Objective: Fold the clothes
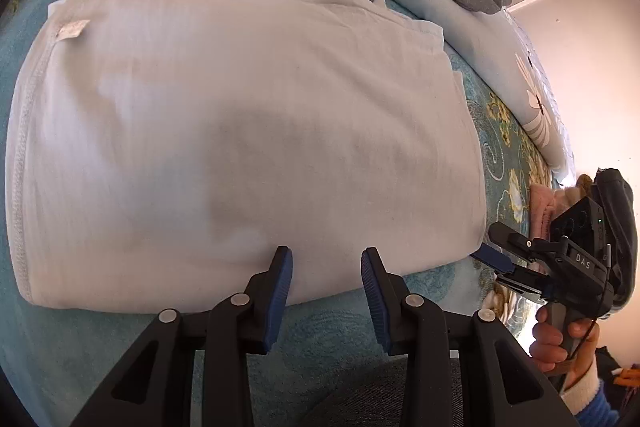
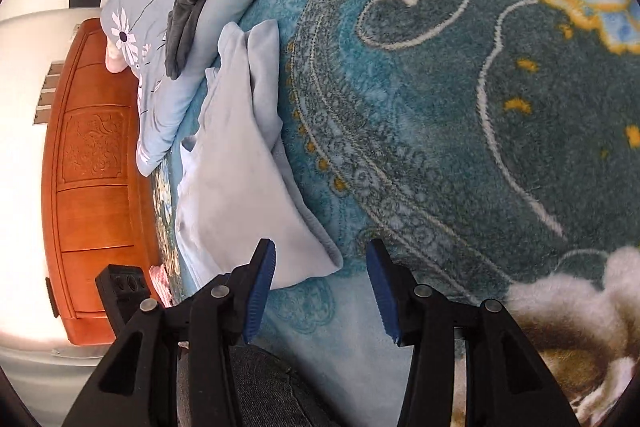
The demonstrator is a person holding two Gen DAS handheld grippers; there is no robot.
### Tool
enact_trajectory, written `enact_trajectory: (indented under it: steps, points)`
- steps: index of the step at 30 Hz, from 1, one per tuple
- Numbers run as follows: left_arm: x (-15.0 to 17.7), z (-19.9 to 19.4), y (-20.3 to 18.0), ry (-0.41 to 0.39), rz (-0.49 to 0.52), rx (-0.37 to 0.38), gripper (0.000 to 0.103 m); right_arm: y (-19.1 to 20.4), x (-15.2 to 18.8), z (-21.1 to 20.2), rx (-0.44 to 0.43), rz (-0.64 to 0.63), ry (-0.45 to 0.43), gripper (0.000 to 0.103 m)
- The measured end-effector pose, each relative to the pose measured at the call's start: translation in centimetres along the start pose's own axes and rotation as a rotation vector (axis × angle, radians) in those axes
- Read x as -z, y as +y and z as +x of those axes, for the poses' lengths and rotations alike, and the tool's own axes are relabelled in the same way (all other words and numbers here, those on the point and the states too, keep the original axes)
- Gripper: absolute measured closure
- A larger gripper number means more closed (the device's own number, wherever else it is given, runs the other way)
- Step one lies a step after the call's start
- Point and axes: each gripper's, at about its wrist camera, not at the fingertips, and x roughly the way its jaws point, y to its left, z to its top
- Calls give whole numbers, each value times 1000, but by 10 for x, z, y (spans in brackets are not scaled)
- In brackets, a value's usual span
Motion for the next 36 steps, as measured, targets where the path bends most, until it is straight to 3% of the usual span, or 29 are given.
enact_trajectory:
  steps: [5, 9, 11, 12, 13, 17, 21, 23, 26, 29, 30, 32, 34, 36]
  points:
    - [8, 3, 18, -8, -31, 106, 64, 7, 5, 10, -5, 15, -19, 54]
    - [10, 2, 17, -5, -14, 118, 63, 5, 6, 18, -41, 82, -40, 54]
    - [11, 2, 11, -3, 21, 101, 63, 5, 5, 18, -40, 114, -53, 62]
    - [13, 1, 9, 0, 37, 95, 63, 6, 4, 19, -34, 128, -57, 79]
    - [13, 0, 10, 6, 50, 94, 63, 7, 3, 19, -18, 143, -59, 89]
    - [19, 1, 6, 41, 100, 103, 61, 25, -1, 20, 50, 182, -76, 92]
    - [17, -4, 10, 32, 76, 131, 58, 67, -7, 22, 108, 76, -82, 93]
    - [13, -20, 14, -35, 53, 141, 58, 95, -10, 22, 127, 12, -83, 94]
    - [7, -71, 31, -247, -9, 173, 58, 148, -4, 28, 129, -129, -72, 94]
    - [9, -126, 72, -489, -152, 121, 58, 209, 13, 43, 132, -319, -39, 94]
    - [12, -139, 93, -544, -228, 144, 58, 229, 19, 48, 133, -382, -28, 94]
    - [21, -155, 140, -613, -392, 270, 57, 269, 31, 60, 133, -507, -1, 94]
    - [32, -155, 181, -646, -559, 434, 56, 300, 57, 89, 126, -613, 79, 94]
    - [44, -155, 209, -685, -683, 494, 56, 323, 81, 123, 149, -708, 154, 94]
